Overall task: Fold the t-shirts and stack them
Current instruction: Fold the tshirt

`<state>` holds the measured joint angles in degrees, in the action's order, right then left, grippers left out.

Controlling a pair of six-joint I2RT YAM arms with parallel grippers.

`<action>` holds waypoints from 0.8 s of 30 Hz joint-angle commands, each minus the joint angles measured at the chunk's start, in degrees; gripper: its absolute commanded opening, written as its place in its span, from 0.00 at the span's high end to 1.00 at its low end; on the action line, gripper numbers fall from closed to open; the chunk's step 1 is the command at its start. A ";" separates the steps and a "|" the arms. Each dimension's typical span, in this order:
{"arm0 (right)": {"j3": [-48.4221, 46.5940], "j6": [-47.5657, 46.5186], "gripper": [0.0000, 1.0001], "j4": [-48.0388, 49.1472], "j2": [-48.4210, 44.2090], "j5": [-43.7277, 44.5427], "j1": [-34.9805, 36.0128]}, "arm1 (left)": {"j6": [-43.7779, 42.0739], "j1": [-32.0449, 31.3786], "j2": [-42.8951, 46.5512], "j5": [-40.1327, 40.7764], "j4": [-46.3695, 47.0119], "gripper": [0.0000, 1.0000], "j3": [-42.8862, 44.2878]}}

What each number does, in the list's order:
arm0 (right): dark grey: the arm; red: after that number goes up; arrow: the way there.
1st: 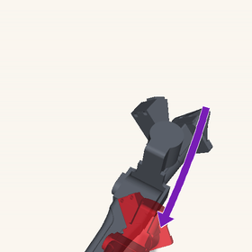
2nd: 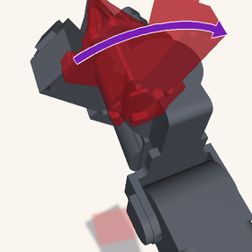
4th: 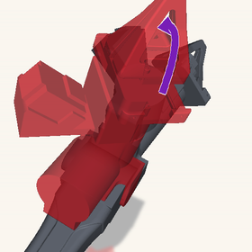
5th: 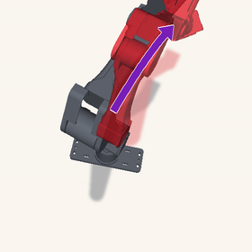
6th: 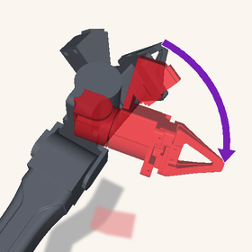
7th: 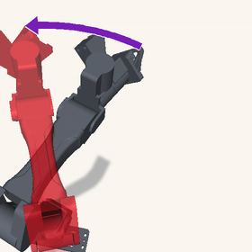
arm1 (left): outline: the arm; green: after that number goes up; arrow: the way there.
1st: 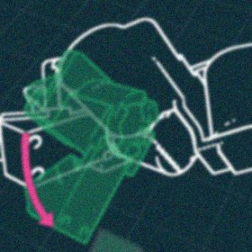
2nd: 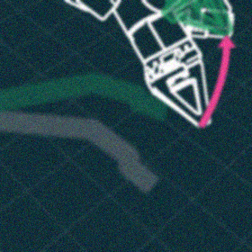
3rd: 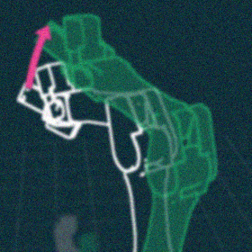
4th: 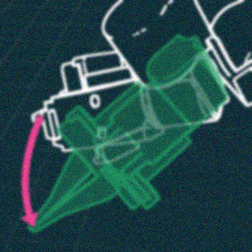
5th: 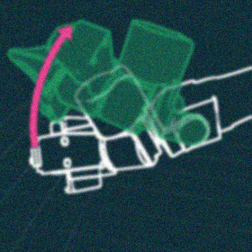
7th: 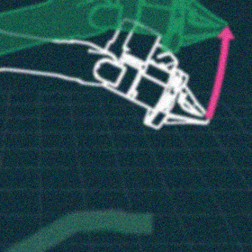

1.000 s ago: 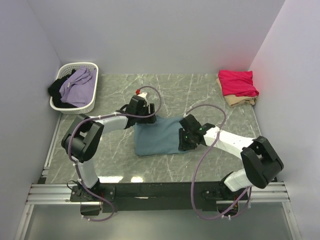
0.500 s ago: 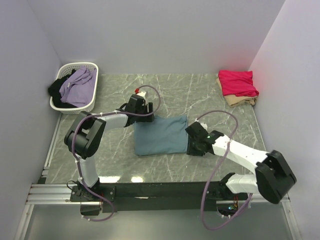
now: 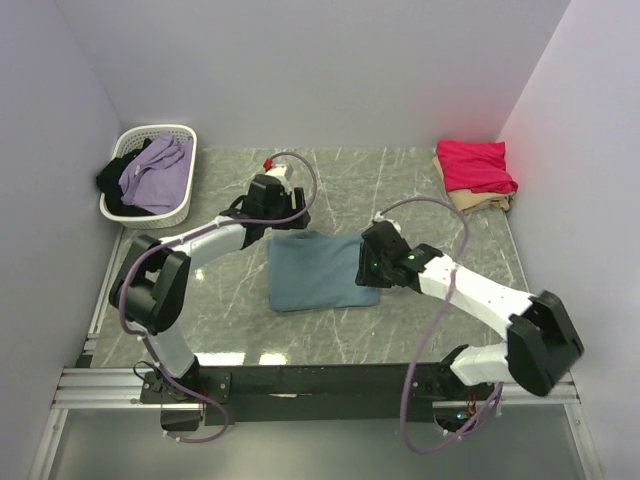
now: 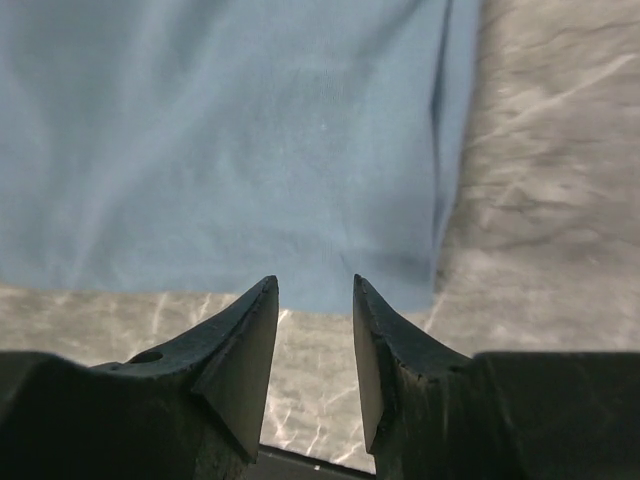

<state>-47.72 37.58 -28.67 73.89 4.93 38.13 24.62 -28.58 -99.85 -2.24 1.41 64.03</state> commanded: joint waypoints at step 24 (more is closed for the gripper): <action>8.35 3.37 0.55 4.06 7.33 -1.76 0.81 | -2.64 -0.07 -6.49 4.34 -0.26 0.27 -1.64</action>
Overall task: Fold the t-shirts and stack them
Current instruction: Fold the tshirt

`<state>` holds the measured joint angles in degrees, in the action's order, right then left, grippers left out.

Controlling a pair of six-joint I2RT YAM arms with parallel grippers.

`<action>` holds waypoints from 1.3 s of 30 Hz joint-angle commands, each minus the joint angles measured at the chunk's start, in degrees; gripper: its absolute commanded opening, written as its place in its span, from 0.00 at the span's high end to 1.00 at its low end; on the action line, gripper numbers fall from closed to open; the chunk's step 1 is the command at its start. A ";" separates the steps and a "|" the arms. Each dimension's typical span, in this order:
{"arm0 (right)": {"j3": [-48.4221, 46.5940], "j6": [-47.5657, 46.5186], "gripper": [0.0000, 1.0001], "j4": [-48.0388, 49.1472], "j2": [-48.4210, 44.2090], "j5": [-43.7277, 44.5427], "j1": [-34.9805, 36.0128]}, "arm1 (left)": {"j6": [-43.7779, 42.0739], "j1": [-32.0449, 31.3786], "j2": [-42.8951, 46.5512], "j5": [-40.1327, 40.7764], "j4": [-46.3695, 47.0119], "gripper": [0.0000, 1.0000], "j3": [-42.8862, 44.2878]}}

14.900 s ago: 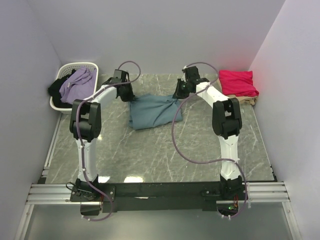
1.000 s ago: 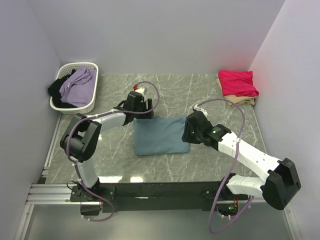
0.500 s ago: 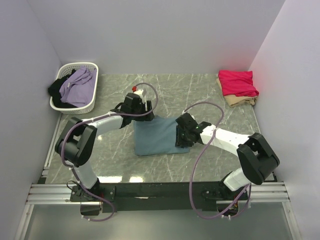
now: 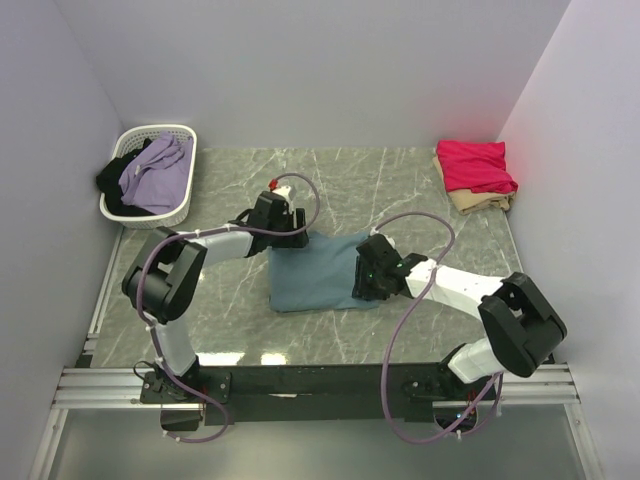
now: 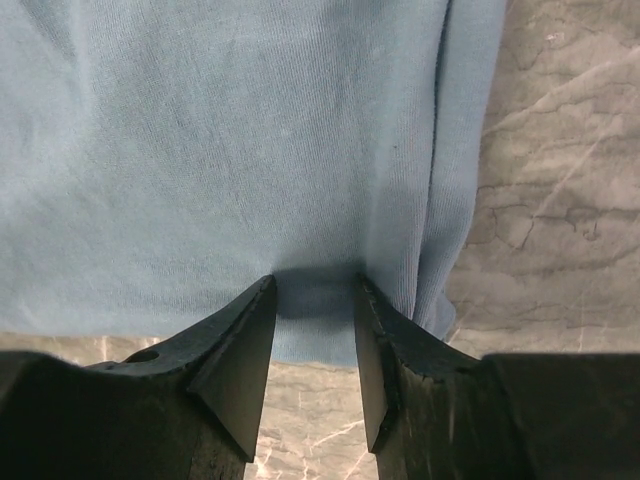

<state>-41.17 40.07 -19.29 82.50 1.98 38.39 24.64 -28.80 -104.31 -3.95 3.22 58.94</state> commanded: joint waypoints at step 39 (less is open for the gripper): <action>-6.05 -3.34 0.49 -4.35 4.61 4.00 1.86 | 1.28 -6.10 2.54 1.57 -5.07 0.27 -4.10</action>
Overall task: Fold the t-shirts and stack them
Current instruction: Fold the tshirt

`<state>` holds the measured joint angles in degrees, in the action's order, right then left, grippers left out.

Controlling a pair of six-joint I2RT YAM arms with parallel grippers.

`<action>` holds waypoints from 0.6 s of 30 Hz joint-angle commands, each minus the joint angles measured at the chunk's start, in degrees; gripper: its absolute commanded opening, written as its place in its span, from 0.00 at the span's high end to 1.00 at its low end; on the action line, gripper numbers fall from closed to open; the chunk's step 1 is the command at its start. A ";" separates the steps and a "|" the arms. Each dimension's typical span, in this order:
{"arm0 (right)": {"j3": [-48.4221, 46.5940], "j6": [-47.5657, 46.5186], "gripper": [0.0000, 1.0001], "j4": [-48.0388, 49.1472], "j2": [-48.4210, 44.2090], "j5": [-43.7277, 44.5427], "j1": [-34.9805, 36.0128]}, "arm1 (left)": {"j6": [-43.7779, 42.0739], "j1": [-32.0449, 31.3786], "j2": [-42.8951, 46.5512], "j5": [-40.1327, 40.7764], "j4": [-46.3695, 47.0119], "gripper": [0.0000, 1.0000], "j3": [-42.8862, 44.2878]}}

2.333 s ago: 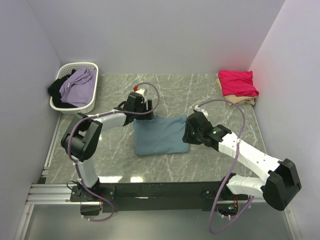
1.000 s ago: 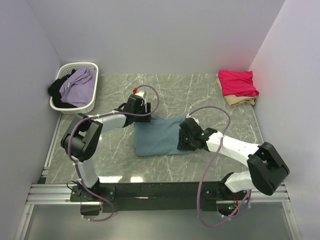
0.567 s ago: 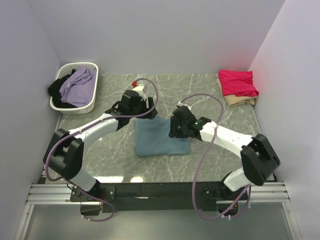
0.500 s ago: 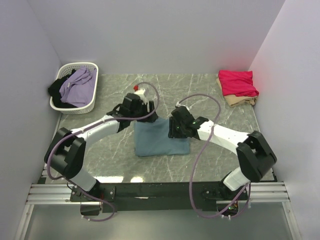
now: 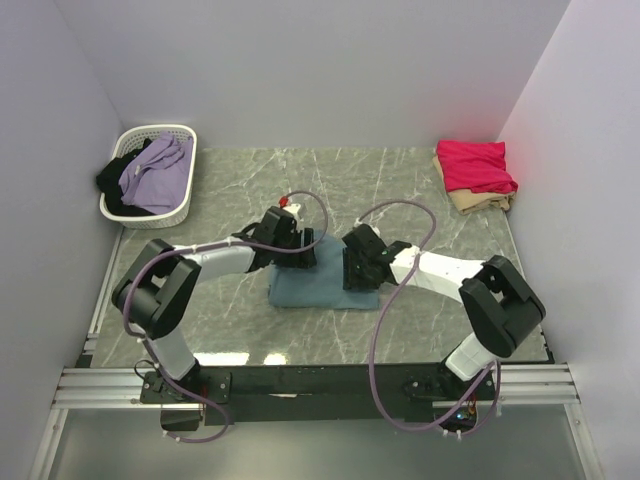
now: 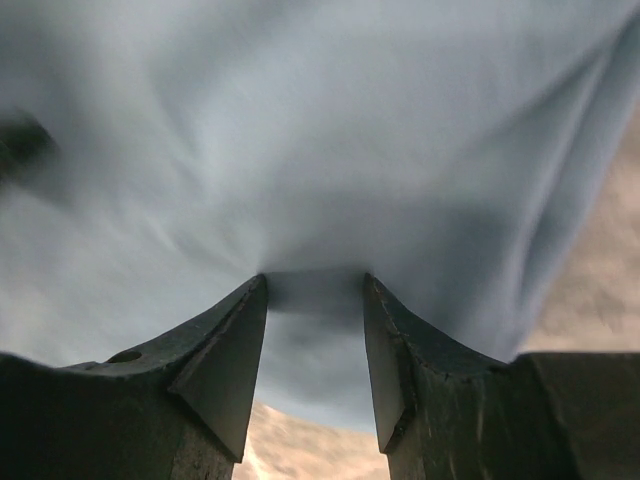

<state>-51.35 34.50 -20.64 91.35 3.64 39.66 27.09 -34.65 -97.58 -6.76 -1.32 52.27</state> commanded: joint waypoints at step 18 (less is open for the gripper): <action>9.00 7.16 0.39 -9.06 -21.73 12.96 1.03 | 0.24 0.46 5.72 16.86 -6.49 0.26 5.03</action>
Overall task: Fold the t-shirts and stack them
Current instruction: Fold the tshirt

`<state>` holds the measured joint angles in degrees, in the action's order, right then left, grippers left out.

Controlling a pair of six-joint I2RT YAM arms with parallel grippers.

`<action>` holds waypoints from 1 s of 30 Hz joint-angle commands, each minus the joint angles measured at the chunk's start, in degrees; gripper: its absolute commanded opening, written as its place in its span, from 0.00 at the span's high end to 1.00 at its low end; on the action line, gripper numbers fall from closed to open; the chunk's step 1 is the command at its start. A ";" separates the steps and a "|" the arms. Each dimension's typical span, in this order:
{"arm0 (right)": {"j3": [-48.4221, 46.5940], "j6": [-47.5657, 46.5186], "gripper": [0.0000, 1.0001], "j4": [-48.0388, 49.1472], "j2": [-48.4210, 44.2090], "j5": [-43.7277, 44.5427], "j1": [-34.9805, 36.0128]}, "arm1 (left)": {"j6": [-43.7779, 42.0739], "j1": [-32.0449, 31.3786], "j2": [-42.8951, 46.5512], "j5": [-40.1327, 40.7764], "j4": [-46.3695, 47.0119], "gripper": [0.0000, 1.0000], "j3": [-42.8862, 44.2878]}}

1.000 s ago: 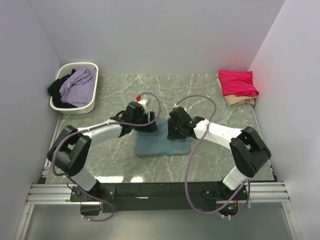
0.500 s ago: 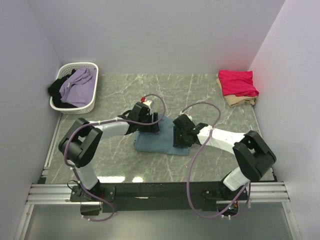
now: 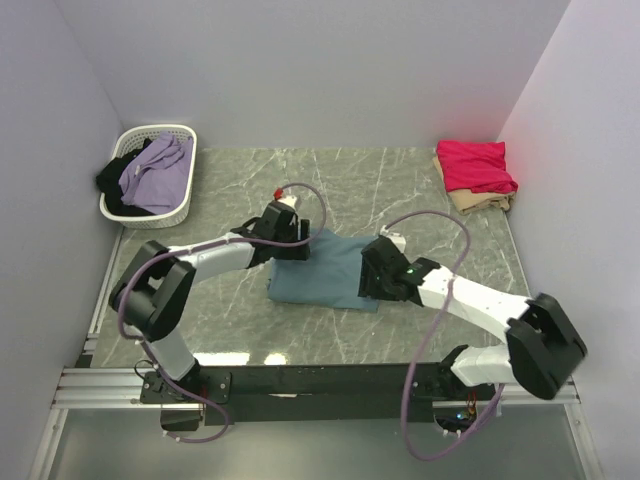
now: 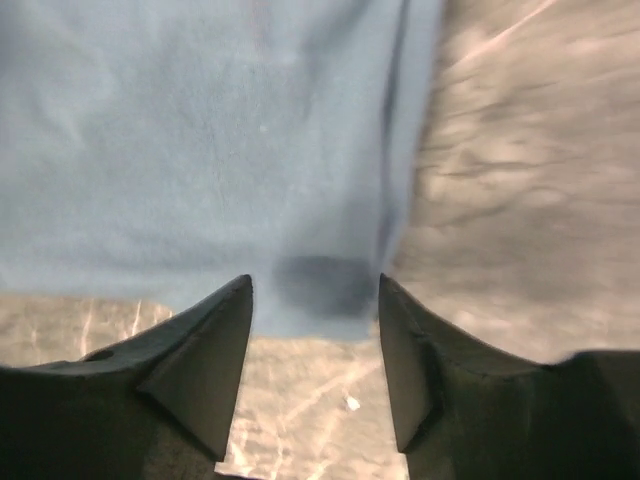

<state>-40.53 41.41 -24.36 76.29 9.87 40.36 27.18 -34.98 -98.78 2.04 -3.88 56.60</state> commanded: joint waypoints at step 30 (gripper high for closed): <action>-5.43 -11.26 0.24 14.25 6.66 -15.84 -20.32 | 16.41 -0.53 29.97 4.81 -0.52 0.22 -23.11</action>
<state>-43.55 32.08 -15.59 79.02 -2.52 20.75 41.82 -35.35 -69.69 7.35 -8.47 34.17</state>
